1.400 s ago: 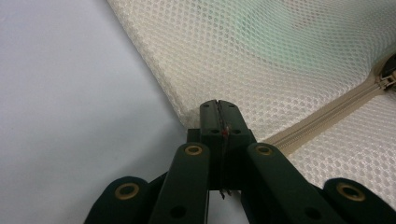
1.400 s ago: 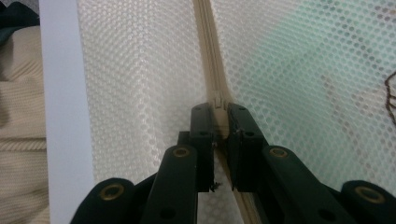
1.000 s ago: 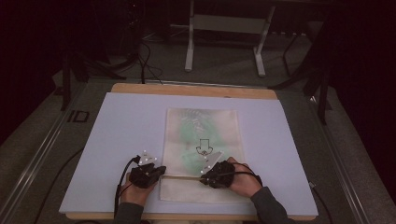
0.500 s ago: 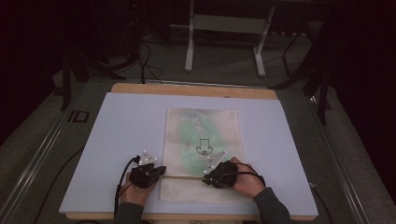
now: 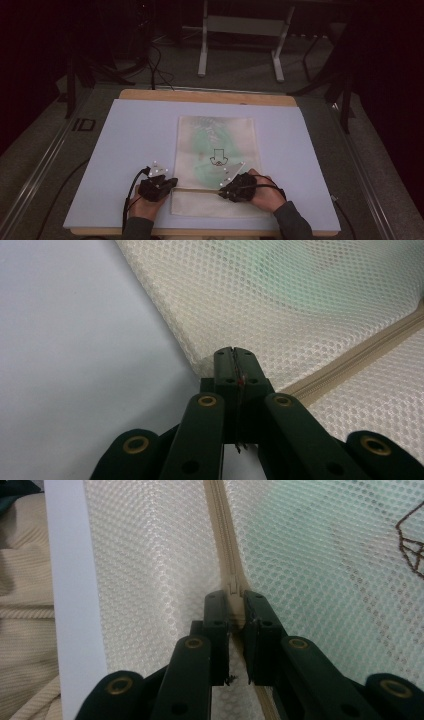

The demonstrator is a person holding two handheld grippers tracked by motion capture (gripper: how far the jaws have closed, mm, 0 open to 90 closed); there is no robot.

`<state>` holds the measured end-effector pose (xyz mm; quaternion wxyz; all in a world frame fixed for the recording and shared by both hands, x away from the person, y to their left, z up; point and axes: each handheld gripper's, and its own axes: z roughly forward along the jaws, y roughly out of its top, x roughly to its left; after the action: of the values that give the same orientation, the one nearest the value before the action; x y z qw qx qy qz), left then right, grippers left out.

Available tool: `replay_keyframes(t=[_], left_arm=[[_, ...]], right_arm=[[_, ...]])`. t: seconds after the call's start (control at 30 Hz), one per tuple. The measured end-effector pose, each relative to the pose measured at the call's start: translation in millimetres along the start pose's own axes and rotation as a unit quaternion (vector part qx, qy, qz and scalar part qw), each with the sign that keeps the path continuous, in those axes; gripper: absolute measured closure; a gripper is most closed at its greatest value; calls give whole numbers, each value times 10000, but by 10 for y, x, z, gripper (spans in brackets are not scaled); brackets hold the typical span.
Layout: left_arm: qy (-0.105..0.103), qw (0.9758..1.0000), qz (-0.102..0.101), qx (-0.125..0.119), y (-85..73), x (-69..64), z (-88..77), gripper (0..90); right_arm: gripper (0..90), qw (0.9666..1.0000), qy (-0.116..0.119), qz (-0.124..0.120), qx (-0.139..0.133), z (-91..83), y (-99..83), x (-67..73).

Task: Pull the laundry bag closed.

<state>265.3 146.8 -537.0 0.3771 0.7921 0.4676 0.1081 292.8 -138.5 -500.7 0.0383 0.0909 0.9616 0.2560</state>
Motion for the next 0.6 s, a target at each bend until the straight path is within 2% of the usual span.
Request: replay_keyframes(t=[0.6], left_arm=[[0,10000,-2,-1,0,-1,0,894]], right_arm=[[821,10000,-9,17,7,-50,-54,-5]])
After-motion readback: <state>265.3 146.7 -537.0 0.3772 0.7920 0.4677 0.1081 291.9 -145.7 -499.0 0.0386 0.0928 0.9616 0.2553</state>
